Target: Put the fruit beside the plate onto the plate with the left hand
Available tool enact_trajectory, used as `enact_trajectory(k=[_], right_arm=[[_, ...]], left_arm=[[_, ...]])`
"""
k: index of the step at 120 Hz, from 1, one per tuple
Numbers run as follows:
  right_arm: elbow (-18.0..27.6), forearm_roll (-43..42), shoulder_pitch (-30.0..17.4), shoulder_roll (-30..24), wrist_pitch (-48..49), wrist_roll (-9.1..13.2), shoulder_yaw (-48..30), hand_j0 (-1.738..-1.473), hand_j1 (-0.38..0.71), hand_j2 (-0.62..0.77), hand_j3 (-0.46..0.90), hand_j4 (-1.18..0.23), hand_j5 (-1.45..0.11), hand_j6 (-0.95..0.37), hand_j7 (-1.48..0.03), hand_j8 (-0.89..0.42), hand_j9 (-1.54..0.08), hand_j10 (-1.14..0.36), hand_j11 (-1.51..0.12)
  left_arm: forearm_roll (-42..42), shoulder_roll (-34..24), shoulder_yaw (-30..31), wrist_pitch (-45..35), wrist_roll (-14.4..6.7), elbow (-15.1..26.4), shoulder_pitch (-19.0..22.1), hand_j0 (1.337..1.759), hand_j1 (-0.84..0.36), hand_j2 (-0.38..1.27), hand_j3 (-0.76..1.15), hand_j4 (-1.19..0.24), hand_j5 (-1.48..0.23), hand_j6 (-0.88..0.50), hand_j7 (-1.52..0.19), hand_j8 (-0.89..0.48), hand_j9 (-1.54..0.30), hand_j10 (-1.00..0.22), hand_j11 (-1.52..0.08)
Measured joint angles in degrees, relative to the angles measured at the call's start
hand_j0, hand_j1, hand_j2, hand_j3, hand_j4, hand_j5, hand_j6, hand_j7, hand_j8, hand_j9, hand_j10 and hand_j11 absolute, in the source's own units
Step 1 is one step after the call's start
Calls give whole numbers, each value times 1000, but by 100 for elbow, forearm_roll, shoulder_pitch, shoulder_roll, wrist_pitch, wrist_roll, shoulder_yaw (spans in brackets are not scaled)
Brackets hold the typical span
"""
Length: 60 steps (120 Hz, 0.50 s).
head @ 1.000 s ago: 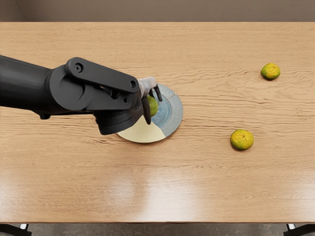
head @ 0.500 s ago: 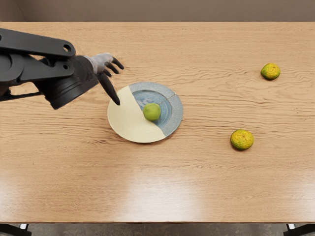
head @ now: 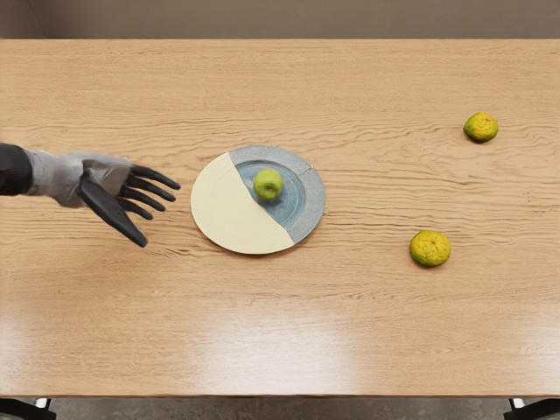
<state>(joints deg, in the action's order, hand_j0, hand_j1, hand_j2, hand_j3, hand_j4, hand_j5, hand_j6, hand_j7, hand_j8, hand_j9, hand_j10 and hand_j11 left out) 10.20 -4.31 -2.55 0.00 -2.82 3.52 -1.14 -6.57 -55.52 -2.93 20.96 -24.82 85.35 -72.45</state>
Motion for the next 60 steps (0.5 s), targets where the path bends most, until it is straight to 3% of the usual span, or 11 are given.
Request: enact_trajectory(k=[20,45,60], right_arm=[[1,0,0,0,0,0,0,-1658,-318,-5,0,-26,-34,-26,-34,-26,-34,-26,-34],[0,0,0,0,0,0,0,-1658,-318,-5,0,-26,-34,-26,-34,-26,-34,-26,-34],[1,0,0,0,0,0,0,-1658,-318,-5,0,-26,-34,-26,-34,-26,-34,-26,-34]], left_arm=[[532,-4,-558,1121,308,-802,460,1658,44,52,0,-256,-332,-256,-332,-255,-331,-256,-331],[1167,22,-917,1369,477,-1496,1127,1658,45,52,0,-254,-331,-254,-331,-254,-331,-255,-331],[1275,47,-1075,1396,496,-1705,1247,1658,45,51,0,-254,-330,-253,-330,-253,-330,-254,-330]])
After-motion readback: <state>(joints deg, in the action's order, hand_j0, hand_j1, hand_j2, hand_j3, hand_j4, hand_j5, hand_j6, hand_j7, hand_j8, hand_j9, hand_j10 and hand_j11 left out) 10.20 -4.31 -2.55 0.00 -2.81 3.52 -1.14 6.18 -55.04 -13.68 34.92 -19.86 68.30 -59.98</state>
